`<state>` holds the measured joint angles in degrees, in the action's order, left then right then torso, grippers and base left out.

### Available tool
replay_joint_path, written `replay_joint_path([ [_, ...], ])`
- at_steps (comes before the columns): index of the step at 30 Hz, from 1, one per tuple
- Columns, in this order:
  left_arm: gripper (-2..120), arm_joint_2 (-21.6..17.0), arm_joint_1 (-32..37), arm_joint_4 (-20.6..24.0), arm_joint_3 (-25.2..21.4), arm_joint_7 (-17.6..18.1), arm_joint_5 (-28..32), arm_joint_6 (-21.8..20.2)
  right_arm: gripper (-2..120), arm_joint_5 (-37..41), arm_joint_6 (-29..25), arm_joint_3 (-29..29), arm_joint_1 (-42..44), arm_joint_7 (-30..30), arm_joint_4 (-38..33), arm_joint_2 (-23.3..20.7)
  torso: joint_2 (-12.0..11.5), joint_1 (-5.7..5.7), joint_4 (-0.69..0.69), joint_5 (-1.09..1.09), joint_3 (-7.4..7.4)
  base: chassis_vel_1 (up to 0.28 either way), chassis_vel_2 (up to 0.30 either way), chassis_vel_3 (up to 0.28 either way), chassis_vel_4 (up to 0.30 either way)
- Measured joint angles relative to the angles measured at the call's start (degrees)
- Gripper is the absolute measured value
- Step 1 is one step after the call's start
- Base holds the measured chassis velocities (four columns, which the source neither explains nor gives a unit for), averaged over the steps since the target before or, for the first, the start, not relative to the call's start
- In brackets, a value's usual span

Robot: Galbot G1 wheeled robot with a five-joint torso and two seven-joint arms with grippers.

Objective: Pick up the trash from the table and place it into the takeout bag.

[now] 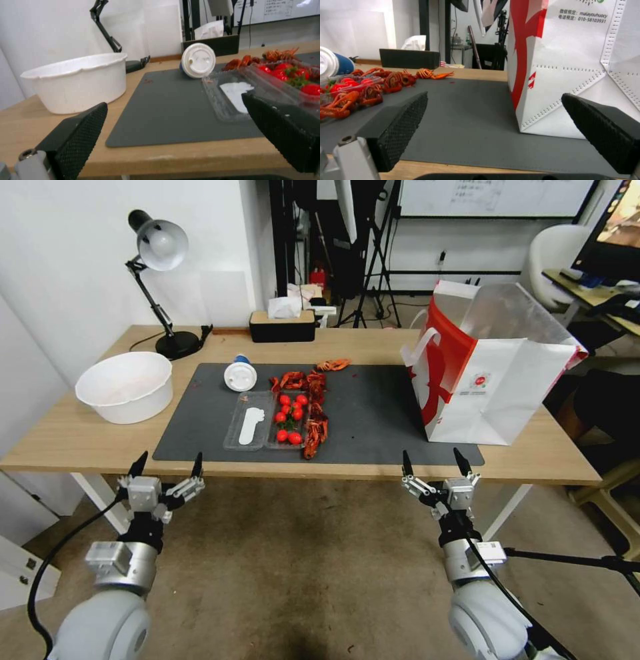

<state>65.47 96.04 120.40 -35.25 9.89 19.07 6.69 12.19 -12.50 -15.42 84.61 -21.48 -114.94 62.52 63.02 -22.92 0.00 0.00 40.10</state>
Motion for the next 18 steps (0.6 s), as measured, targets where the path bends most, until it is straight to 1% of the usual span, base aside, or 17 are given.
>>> replay_joint_path([
  [4, 100, 0.3, -0.1, -1.5, 0.4, -0.1, -0.1, 1.0, 100, 0.0, 0.0, 0.1, -0.1, 0.0, 0.0, 0.1, 0.0, 0.00, 0.00, 0.00, 0.00, 0.000, 0.000, 0.000, 0.000],
  [16, 100, 0.2, -0.5, -2.6, 0.6, -0.4, 0.0, 1.8, 100, 0.0, 0.0, 0.1, 0.0, 0.0, 0.1, 0.1, 0.0, 0.00, -0.01, 0.00, 0.00, 0.000, 0.000, 0.000, 0.000],
  [18, 100, 0.1, -0.9, -3.3, 0.8, -1.2, 0.1, 2.5, 100, -0.1, 0.0, 0.1, 0.1, 0.0, 0.1, 0.1, 0.0, 0.00, 0.00, 0.00, 0.00, 0.000, 0.000, 0.000, 0.000],
])
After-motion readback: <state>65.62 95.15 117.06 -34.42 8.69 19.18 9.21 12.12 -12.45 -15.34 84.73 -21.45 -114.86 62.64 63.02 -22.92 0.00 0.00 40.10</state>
